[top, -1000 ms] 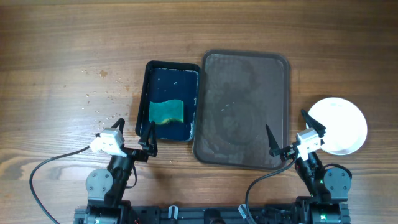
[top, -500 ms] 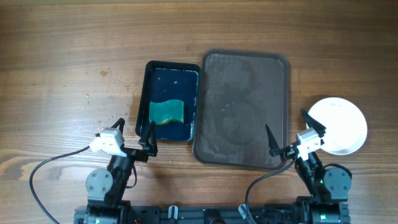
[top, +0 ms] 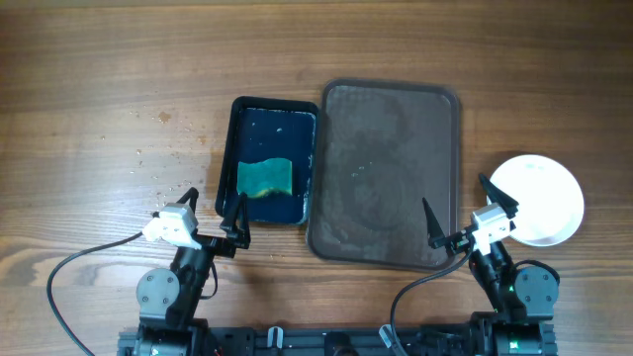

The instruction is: Clean dirty plates on tray and stack at the side

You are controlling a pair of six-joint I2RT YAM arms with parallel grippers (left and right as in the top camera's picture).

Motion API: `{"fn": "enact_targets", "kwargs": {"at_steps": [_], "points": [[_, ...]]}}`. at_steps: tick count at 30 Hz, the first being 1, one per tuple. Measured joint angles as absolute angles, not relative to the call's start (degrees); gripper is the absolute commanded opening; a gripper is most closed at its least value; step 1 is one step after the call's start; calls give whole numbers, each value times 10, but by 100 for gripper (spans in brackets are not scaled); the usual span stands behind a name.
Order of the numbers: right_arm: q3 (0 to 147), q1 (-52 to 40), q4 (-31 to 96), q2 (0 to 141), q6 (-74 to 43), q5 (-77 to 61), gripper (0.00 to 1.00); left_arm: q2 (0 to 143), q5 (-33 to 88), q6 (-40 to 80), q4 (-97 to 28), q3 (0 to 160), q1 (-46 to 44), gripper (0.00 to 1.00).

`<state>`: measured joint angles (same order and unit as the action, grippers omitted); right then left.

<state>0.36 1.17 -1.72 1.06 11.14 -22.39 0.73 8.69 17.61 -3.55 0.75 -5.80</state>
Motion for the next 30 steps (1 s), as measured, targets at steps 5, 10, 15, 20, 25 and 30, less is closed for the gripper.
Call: {"fn": "enact_targets", "kwargs": {"at_steps": [5, 10, 15, 20, 25, 30], "points": [[4, 12, -17, 11, 111, -224, 100, 7, 87, 176, -35, 8, -58, 100], [4, 12, -17, 11, 111, -224, 100, 7, 87, 176, -36, 8, -58, 100], [4, 12, -17, 11, 111, -224, 100, 7, 87, 176, -35, 8, -58, 100], [4, 12, -17, 11, 111, -224, 100, 7, 87, 176, -36, 8, -58, 100], [4, 11, -17, 11, 111, -224, 100, 7, 87, 176, -36, 8, -58, 100], [4, 11, -17, 11, 111, -224, 100, 7, 87, 176, -36, 8, -58, 100]]}}
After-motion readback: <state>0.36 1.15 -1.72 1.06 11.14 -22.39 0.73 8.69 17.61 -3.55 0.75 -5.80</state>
